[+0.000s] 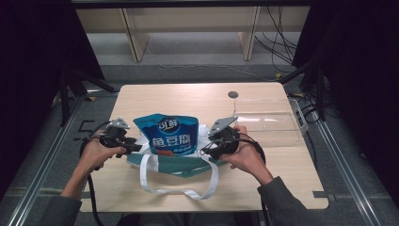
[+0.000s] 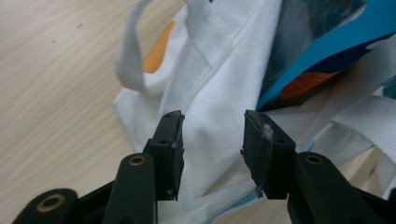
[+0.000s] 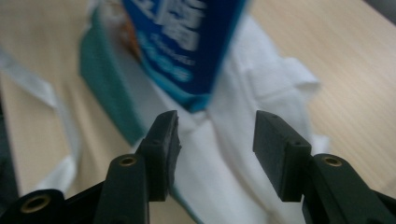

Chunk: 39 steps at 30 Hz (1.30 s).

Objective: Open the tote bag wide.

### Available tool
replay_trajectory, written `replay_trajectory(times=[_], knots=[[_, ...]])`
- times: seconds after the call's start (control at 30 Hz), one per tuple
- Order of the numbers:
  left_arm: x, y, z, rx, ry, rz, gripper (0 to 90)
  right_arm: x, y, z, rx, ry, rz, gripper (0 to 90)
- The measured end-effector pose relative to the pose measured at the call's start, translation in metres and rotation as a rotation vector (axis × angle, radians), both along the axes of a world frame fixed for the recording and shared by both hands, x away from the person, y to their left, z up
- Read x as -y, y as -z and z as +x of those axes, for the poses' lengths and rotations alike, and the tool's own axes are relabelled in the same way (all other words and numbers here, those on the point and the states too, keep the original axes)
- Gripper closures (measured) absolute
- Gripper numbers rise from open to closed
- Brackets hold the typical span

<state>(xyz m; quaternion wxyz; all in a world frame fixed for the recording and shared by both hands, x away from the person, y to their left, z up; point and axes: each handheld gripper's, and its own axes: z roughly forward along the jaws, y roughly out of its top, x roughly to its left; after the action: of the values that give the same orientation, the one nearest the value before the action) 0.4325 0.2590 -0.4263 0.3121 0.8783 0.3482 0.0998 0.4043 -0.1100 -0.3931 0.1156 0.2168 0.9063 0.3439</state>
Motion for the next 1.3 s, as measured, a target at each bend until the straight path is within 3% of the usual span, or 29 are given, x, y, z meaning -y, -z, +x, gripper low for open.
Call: replay_trajectory(times=[0.03,0.07,0.1,0.17,0.2,0.23,0.27,0.3,0.33,0.37,0.43,0.5,0.53,0.63,0.67,0.73,0.77,0.83,0.87,1.0,1.1,1.17,1.2,1.27,1.3], knots=[[0.003,0.005,0.0,-0.022,0.013,-0.03,55.2,-0.009,0.005,-0.004,-0.028,-0.044,-0.004,49.0],[0.003,0.005,0.0,-0.022,0.013,-0.03,53.9,-0.009,0.005,-0.004,-0.028,-0.044,-0.004,49.0],[0.007,0.009,0.001,-0.033,0.011,0.001,50.9,-0.017,0.012,-0.005,-0.053,-0.074,-0.01,48.7],[0.013,0.016,0.005,-0.012,-0.014,0.026,46.7,-0.023,0.019,-0.004,-0.068,-0.097,-0.022,48.6],[0.015,0.018,0.007,-0.038,0.006,0.045,48.4,-0.026,0.022,-0.004,-0.083,-0.1,-0.027,48.8],[0.018,0.022,0.007,-0.059,-0.001,0.034,53.3,-0.029,0.026,-0.003,-0.078,-0.123,-0.035,51.5],[0.018,0.022,0.007,-0.059,-0.001,0.034,59.4,-0.029,0.026,-0.003,-0.078,-0.123,-0.035,51.5],[0.019,0.024,0.008,-0.059,0.003,0.031,59.4,-0.031,0.029,-0.002,-0.084,-0.139,-0.048,59.6],[0.02,0.026,0.01,-0.063,0.004,0.021,66.5,-0.033,0.032,-0.002,-0.085,-0.165,-0.069,68.2],[0.016,0.023,0.014,-0.056,0.066,0.061,72.8,-0.034,0.035,-0.002,-0.091,-0.184,-0.098,76.0],[0.015,0.022,0.013,-0.015,-0.004,-0.003,80.3,-0.033,0.039,-0.006,-0.108,-0.23,-0.133,82.5],[0.008,0.017,0.016,-0.023,-0.004,-0.031,82.8,-0.032,0.044,-0.013,-0.158,-0.255,-0.171,83.7],[0.005,0.014,0.02,-0.026,-0.018,-0.03,83.8,-0.033,0.052,-0.018,-0.189,-0.281,-0.19,84.0],[0.003,0.014,0.025,-0.031,-0.045,-0.038,84.2,-0.035,0.059,-0.023,-0.205,-0.307,-0.213,84.1],[0.002,0.016,0.029,-0.031,-0.066,-0.04,84.5,-0.039,0.066,-0.025,-0.191,-0.341,-0.248,84.2],[0.001,0.024,0.037,-0.046,-0.113,-0.063,84.7,-0.042,0.069,-0.027,-0.2,-0.35,-0.256,84.3],[0.0,0.036,0.045,-0.051,-0.118,-0.057,84.9,-0.046,0.074,-0.032,-0.245,-0.313,-0.289,84.4],[-0.001,0.042,0.048,-0.068,-0.119,-0.043,85.1,-0.047,0.078,-0.032,-0.245,-0.312,-0.305,84.4],[0.0,0.051,0.051,-0.077,-0.128,-0.044,85.4,-0.05,0.086,-0.031,-0.243,-0.316,-0.348,84.7],[0.0,0.057,0.052,-0.073,-0.136,-0.051,85.2,-0.052,0.089,-0.032,-0.247,-0.316,-0.357,84.8],[0.003,0.049,0.044,-0.038,-0.128,-0.019,81.8,-0.051,0.088,-0.031,-0.259,-0.301,-0.342,83.5],[0.002,0.044,0.042,-0.04,-0.122,-0.017,73.3,-0.048,0.083,-0.031,-0.268,-0.275,-0.302,77.3],[0.002,0.04,0.039,-0.035,-0.12,-0.036,67.7,-0.046,0.078,-0.031,-0.27,-0.264,-0.28,72.2],[0.002,0.029,0.03,-0.037,-0.125,-0.048,62.6,-0.041,0.064,-0.029,-0.266,-0.24,-0.224,63.3],[0.002,0.023,0.026,-0.03,-0.114,-0.036,62.6,-0.041,0.064,-0.029,-0.266,-0.24,-0.224,63.3]])
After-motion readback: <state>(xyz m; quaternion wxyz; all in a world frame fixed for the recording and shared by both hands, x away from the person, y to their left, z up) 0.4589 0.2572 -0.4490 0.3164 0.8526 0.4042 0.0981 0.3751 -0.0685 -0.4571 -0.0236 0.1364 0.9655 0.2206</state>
